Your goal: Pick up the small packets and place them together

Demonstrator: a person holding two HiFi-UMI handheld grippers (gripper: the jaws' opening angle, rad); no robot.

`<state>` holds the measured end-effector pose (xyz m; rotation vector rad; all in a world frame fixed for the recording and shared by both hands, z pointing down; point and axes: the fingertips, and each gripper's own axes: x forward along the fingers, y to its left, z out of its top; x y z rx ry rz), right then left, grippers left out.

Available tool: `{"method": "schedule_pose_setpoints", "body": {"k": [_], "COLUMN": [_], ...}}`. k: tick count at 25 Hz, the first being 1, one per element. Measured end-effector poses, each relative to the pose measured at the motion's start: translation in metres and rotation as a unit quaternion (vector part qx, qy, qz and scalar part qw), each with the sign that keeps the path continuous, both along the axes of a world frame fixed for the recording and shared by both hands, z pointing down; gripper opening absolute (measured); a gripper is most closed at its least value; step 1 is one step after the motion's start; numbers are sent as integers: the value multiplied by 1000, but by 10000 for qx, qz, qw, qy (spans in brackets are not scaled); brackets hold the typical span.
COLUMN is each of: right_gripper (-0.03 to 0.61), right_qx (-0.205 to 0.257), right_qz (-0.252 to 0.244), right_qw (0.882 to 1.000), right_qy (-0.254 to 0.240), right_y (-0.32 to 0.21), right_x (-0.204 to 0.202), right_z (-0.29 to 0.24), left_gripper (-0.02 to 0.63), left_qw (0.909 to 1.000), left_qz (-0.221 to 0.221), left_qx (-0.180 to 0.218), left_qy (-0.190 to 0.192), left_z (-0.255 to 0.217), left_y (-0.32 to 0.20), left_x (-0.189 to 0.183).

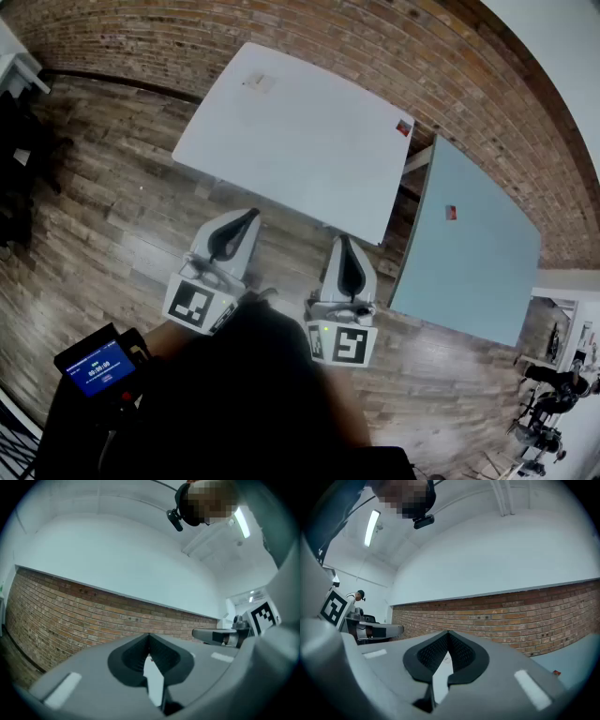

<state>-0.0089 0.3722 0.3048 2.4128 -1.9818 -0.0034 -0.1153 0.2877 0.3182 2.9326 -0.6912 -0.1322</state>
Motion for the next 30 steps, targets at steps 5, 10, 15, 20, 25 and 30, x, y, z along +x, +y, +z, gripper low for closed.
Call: {"method": "schedule_pose_setpoints", "body": {"k": [5,10,15,20,25,30], "right_gripper": [0,2,2,3,2,2], "right_qx": [41,-72,-146,-54,0,-8], "right_qz": [-20,-13,91,67,2,-74], "right_qw": [10000,9998,9996,9995,9992,9991], "right_qy": [-48,-174,-226,-292,-389,-424], "right_y": [0,6,12,37,53,66], "right_x": [-1,7,17,31,44,50], "right_z": [1,7,12,20,25,31], "left_gripper": [0,0,0,0,0,0], "left_qw": [10000,9997,9990,9981,9977,9968], "left_qz": [-53,-213,-394,-567,-607,-736], "left_qx": [-42,-80,-62,13,130,147], "left_qy": [5,-91,-183,-246,-281,-269], "left_z": [0,4,6,9,5,7], "left_y": [-3,-10,-20,2,22,33], "left_x": [-2,-7,-15,-11,0,4]}}
